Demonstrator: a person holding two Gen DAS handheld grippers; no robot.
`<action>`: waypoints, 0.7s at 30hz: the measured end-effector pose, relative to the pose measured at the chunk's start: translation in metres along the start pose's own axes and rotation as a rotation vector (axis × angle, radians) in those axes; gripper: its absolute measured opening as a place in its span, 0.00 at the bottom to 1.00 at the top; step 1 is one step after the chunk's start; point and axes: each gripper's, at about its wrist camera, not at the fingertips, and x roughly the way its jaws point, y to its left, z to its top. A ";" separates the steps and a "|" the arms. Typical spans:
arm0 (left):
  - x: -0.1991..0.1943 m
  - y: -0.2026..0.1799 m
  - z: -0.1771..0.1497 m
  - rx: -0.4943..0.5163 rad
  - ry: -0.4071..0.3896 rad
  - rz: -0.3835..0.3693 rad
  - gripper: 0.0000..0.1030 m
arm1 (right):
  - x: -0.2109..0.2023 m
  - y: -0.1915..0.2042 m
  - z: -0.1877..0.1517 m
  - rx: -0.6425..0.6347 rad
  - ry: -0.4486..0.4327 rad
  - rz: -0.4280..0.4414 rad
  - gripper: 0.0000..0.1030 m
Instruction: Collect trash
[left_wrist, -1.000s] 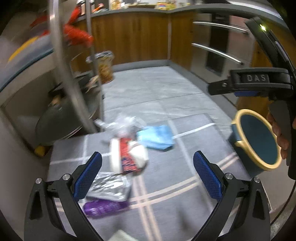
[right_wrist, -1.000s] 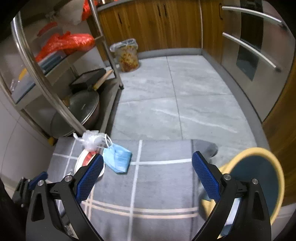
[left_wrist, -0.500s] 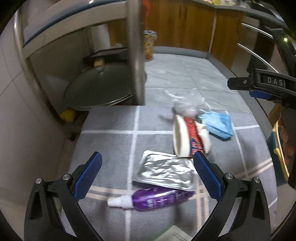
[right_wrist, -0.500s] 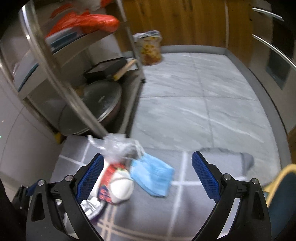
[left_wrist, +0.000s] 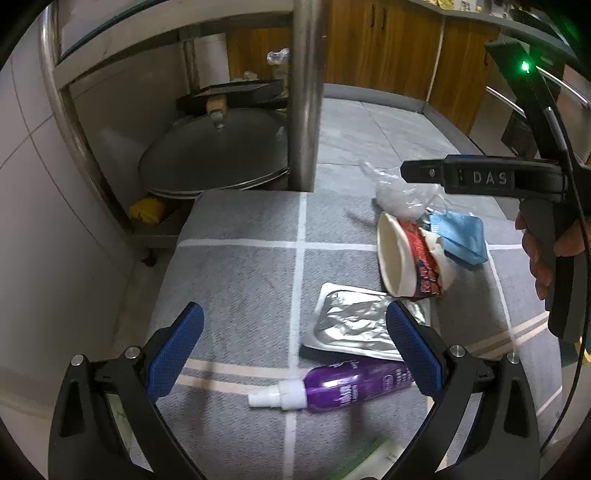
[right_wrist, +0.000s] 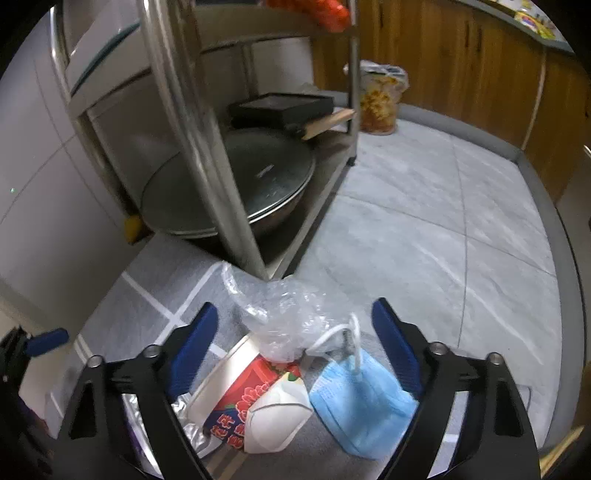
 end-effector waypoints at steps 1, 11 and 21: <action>0.001 0.002 0.000 -0.008 0.006 -0.001 0.94 | 0.003 0.003 -0.001 -0.018 0.008 -0.002 0.74; 0.010 -0.004 -0.006 0.042 0.037 -0.011 0.94 | 0.016 0.019 -0.008 -0.114 0.068 -0.035 0.26; 0.007 -0.042 -0.011 0.135 0.009 -0.105 0.94 | -0.046 0.006 -0.008 0.039 -0.050 0.146 0.23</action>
